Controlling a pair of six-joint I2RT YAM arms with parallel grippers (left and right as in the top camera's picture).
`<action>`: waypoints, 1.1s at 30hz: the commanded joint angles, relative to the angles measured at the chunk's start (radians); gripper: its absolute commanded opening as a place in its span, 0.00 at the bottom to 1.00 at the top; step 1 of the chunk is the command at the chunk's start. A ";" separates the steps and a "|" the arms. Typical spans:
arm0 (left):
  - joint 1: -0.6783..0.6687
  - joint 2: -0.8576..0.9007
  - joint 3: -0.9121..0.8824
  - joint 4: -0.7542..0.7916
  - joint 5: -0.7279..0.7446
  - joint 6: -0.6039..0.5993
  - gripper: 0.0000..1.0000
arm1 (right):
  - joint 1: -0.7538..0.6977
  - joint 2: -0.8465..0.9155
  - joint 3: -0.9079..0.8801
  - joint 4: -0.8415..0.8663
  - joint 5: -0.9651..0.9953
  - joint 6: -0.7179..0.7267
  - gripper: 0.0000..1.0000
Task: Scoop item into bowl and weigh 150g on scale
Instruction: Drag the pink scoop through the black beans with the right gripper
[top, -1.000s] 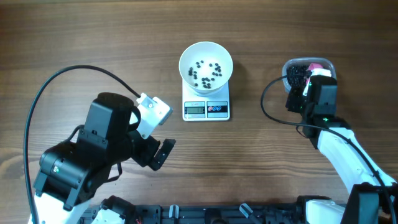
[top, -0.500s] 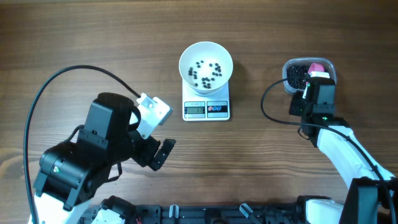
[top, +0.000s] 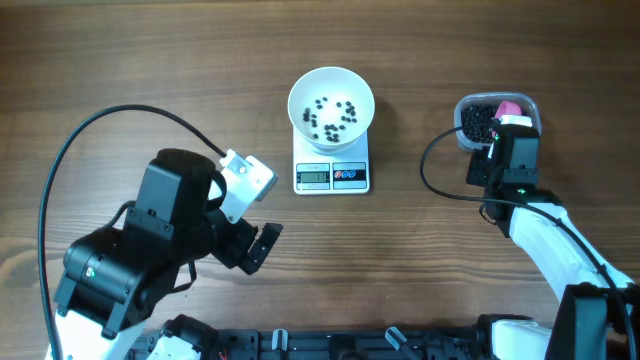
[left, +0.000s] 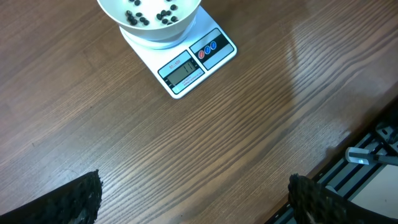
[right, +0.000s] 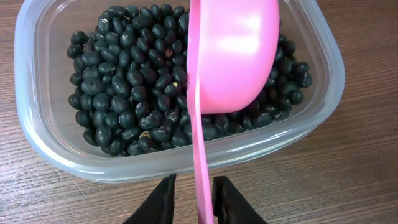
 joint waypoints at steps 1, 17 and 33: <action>0.007 -0.005 0.012 0.002 -0.003 0.015 1.00 | -0.007 -0.031 0.005 0.019 0.032 0.002 0.25; 0.007 -0.005 0.012 0.002 -0.003 0.015 1.00 | -0.007 -0.080 0.004 -0.024 0.024 0.008 0.34; 0.007 -0.005 0.012 0.001 -0.003 0.015 1.00 | -0.007 -0.080 0.004 -0.025 0.015 0.027 0.22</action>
